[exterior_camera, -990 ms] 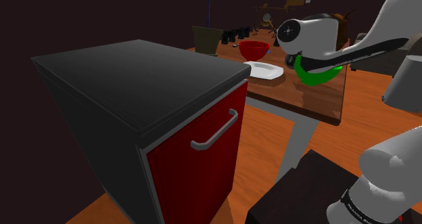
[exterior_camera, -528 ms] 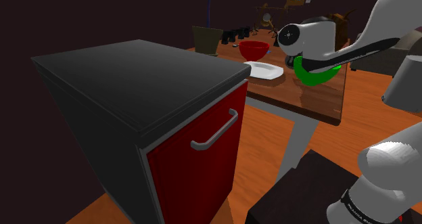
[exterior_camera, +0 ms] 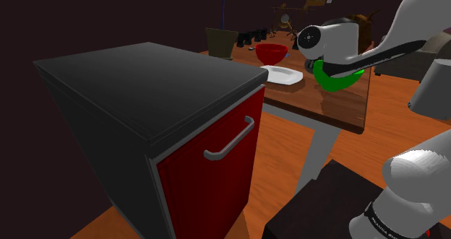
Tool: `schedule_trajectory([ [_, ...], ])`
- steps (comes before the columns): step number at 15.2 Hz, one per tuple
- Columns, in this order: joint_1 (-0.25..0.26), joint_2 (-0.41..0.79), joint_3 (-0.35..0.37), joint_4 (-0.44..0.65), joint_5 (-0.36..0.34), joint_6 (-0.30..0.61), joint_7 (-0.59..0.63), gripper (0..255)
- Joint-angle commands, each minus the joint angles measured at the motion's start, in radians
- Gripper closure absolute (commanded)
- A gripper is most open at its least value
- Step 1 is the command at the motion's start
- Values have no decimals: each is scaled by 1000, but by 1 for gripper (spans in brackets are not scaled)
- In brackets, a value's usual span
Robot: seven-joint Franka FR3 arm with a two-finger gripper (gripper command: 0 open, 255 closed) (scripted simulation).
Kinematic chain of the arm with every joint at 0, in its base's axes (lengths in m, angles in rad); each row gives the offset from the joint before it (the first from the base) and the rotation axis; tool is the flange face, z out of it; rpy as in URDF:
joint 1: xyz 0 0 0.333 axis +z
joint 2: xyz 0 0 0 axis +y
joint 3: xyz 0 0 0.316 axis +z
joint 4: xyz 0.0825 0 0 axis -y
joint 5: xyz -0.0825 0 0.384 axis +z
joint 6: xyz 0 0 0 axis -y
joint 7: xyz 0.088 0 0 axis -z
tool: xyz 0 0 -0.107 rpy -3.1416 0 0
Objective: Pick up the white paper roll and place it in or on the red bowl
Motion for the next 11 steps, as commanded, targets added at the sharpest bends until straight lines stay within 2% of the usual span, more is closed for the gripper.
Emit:
schedule_trajectory([
  [1, 0, 0, 0, -3, 0, -1, 0, 255],
  [9, -1, 2, -1, -1, 1, 0, -1, 255],
  [11, 1, -8, -3, 11, 21, -2, -30, 255],
])
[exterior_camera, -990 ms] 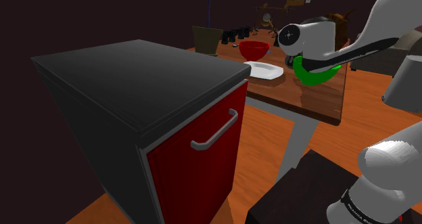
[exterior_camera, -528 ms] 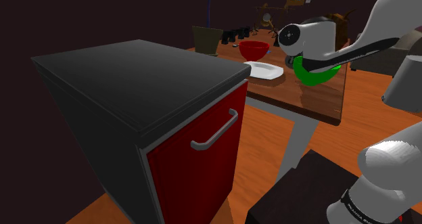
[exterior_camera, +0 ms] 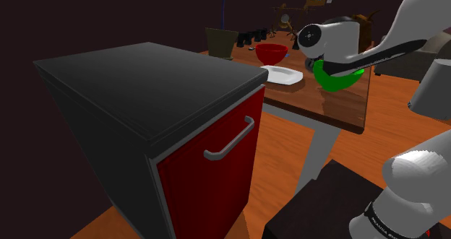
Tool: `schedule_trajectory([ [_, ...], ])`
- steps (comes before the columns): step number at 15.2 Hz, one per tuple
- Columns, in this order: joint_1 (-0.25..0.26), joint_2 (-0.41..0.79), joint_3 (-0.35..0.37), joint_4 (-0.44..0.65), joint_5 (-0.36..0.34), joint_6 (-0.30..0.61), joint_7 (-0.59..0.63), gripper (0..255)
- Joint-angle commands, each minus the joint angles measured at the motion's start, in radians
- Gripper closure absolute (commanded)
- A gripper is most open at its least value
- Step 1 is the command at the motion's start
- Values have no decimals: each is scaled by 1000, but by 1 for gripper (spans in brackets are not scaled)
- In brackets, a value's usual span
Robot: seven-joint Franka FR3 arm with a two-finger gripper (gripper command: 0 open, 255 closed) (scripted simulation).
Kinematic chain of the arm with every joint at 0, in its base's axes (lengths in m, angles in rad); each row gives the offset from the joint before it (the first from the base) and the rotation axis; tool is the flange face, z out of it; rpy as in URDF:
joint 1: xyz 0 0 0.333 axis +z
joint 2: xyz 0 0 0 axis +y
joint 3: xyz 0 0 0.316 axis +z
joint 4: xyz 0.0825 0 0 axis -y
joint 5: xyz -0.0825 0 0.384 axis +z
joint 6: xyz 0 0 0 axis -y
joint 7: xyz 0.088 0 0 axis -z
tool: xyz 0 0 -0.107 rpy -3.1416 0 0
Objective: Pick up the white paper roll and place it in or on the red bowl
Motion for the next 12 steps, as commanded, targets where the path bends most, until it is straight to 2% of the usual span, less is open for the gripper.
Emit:
schedule_trajectory([
  [1, 2, -8, -2, 12, 19, -3, -28, 255],
  [12, 16, -48, -13, 91, 127, -28, -185, 255],
])
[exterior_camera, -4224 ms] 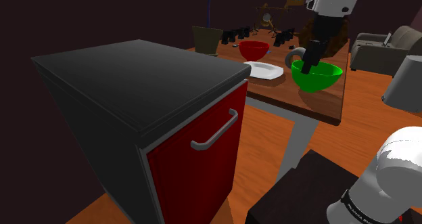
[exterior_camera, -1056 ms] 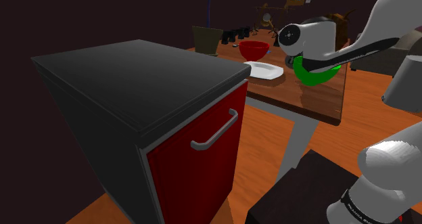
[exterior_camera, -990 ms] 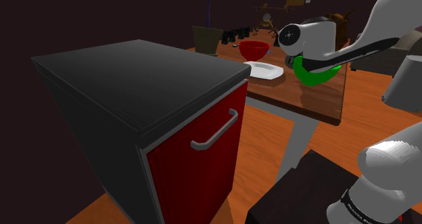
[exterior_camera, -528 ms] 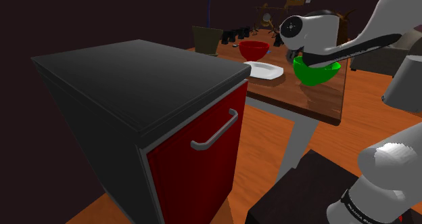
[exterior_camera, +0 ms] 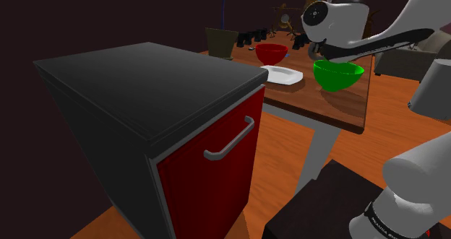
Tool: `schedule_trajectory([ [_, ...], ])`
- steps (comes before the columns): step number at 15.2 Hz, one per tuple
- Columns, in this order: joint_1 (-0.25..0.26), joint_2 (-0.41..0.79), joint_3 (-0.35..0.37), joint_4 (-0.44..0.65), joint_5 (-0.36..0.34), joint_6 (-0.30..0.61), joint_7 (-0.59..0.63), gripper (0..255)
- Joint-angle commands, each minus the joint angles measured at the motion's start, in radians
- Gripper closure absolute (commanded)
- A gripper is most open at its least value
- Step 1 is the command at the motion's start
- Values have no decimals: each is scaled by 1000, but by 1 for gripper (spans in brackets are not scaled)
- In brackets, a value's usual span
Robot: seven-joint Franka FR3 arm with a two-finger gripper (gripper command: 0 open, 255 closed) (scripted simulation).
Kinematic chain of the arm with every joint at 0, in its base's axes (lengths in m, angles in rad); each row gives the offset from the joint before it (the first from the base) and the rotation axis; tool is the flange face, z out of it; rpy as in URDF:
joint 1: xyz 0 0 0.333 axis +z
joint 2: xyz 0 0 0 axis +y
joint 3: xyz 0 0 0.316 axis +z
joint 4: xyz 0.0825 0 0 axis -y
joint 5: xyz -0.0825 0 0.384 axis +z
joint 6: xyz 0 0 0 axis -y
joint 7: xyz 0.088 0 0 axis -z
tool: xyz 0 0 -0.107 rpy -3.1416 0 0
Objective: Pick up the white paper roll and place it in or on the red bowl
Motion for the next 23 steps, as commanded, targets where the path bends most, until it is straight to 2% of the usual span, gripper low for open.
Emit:
schedule_trajectory([
  [1, 3, -5, -1, 16, 18, -7, -27, 255],
  [19, 29, -19, -13, 191, 162, -81, -253, 255],
  [23, 53, 100, 50, 335, 171, -171, -242, 255],
])
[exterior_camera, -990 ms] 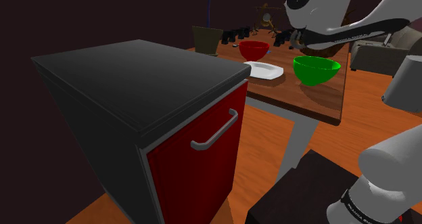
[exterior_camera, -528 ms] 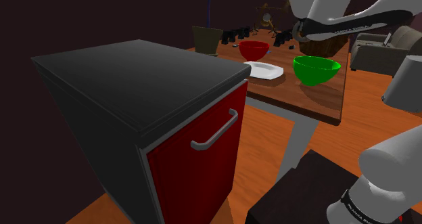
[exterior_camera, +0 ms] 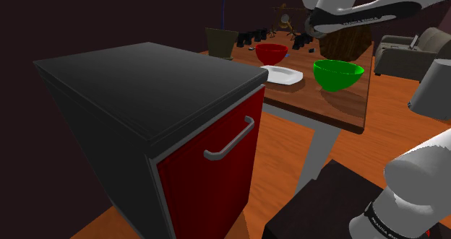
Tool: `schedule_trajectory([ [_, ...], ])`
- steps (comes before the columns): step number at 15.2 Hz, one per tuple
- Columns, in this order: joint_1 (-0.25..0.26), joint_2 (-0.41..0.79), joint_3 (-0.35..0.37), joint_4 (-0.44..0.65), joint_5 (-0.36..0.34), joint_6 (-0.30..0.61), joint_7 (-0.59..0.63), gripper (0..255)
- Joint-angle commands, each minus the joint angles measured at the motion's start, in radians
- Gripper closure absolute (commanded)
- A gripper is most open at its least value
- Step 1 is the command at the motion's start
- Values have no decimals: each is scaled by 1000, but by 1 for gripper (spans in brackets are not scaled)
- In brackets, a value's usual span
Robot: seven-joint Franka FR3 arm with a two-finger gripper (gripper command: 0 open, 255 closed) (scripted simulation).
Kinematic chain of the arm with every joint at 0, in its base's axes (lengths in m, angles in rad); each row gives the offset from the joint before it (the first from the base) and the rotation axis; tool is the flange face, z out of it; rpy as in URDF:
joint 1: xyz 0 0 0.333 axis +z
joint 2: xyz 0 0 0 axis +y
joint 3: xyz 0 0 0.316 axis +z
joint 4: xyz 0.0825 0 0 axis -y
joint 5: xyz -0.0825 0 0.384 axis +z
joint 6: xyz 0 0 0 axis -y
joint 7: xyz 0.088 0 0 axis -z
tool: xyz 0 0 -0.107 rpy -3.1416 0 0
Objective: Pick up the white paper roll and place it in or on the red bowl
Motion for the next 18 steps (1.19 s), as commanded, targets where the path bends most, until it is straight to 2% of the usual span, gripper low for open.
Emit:
schedule_trajectory([
  [1, 12, 59, 28, 75, 1, -44, 2, 255],
  [9, 90, 351, 127, 457, -35, -248, -21, 255],
  [12, 141, 487, 150, 648, -66, -329, -52, 255],
  [15, 212, 650, 159, 891, -106, -411, -110, 255],
  [18, 202, 625, 156, 820, -104, -389, -68, 255],
])
